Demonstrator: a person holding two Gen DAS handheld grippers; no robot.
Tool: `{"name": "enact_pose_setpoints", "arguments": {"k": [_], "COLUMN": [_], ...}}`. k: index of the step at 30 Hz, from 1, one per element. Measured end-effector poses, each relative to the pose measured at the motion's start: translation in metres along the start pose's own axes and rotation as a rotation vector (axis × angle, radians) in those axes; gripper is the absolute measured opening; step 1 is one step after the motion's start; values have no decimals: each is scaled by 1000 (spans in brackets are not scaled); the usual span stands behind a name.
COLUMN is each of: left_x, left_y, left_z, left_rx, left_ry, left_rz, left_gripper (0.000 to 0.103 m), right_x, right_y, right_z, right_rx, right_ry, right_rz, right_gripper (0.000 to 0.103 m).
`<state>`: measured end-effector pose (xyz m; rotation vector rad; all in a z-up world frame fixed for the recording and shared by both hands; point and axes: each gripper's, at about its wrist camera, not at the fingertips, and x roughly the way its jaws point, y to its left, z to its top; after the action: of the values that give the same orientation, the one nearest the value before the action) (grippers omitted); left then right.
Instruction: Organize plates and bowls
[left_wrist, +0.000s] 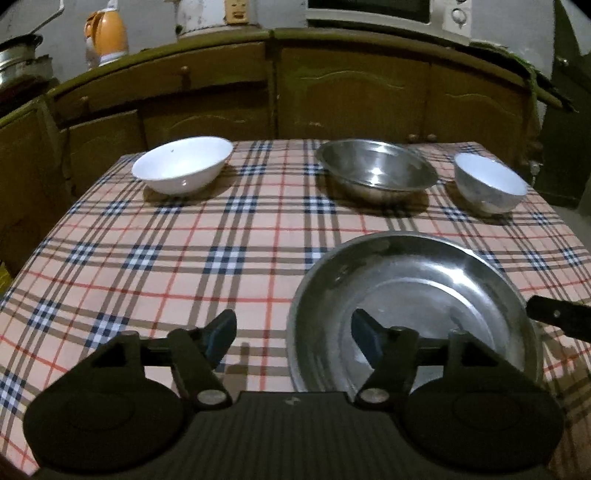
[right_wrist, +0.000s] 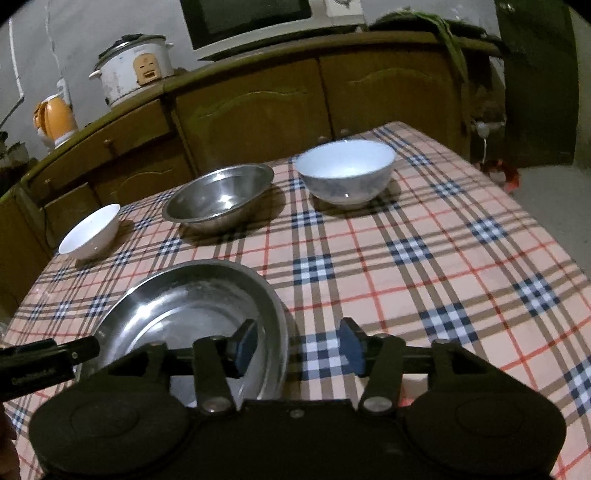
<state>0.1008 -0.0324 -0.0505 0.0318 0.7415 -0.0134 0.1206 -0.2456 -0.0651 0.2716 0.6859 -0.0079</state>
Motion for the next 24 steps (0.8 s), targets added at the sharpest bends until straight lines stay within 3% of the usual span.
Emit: {"name": "enact_pose_setpoints", "arguments": {"k": [8, 11, 13, 14, 15, 18, 24], "left_x": [20, 29, 31, 31, 29, 28, 17], "left_y": [2, 1, 2, 1, 0, 0, 2], "left_z": [-8, -12, -13, -12, -11, -10, -7], "left_rx": [-21, -22, -34, -32, -27, -28, -29], "left_ry": [93, 127, 130, 126, 125, 123, 106], "left_rz": [-29, -49, -78, -89, -91, -79, -77], "left_gripper": [72, 62, 49, 45, 41, 35, 33], "right_x": [14, 20, 21, 22, 24, 24, 14], "right_y": [-7, -6, -2, -1, 0, 6, 10], "right_z": [-9, -12, -13, -12, -12, -12, -9], "right_rx": [43, 56, 43, 43, 51, 42, 36], "right_ry": [75, 98, 95, 100, 110, 109, 90], "right_rz": [32, 60, 72, 86, 112, 87, 96], "right_gripper": [66, 69, 68, 52, 27, 26, 25]}}
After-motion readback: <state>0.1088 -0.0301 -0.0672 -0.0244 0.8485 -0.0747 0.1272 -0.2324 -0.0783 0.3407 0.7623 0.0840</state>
